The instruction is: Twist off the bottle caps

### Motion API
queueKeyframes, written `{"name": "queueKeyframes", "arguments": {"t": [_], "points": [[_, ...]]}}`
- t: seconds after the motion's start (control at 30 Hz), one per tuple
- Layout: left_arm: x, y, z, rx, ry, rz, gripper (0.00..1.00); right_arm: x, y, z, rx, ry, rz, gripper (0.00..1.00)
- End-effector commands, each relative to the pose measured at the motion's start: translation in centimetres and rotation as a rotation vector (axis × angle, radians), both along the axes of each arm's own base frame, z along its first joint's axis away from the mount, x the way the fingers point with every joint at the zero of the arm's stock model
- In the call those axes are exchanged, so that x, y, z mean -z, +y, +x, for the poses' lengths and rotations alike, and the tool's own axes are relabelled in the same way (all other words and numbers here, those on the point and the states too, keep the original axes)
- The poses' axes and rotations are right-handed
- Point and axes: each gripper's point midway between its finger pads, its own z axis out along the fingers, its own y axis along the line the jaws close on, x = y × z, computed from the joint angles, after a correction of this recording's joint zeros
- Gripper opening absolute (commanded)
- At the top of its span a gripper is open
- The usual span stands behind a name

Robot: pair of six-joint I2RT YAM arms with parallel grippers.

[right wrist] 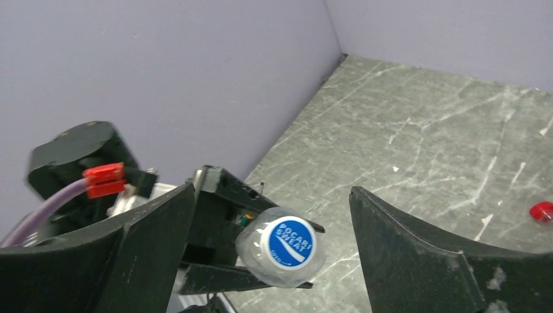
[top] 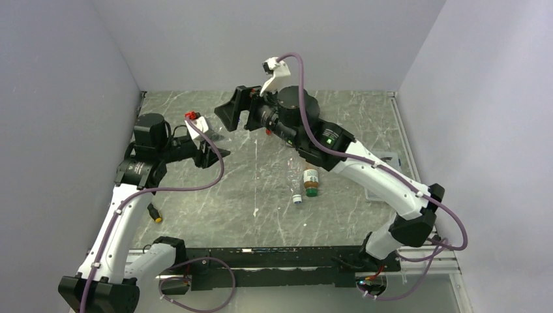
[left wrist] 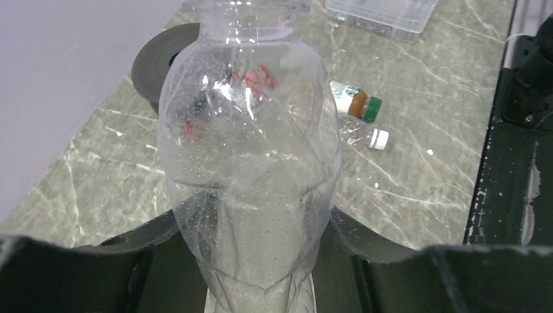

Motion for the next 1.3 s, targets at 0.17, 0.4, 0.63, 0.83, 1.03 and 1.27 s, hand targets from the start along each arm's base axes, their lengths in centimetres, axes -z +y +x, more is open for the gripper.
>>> {"name": "queueKeyframes", "arguments": {"t": [0.17,0.4,0.63,0.83,1.03,1.27], "points": [[-1.5,0.7,0.7,-0.047,-0.108,0.014,0.25,1.3,0.8,1.7,0.063,0.059,-0.006,0.76],[-1.7,0.6,0.6,-0.043,-0.104,0.002,0.25,1.3,1.2,1.5,0.043,0.061,0.015,0.42],[-1.4,0.0,-0.2,0.003,-0.059,-0.009,0.25,-0.7,0.0,0.8,0.027,-0.010,0.038,0.13],[-2.7,-2.0,-4.1,0.218,0.074,-0.110,0.24,-4.1,-1.2,-1.4,-0.146,-0.178,0.090,0.08],[-5.2,-3.2,-9.8,0.533,0.266,-0.249,0.27,-6.7,-2.2,-9.1,-0.553,-0.440,0.187,0.14],[-5.6,-3.2,-10.0,0.553,0.311,-0.261,0.26,-5.7,-1.7,-9.5,-0.603,-0.441,0.146,0.17]]}}
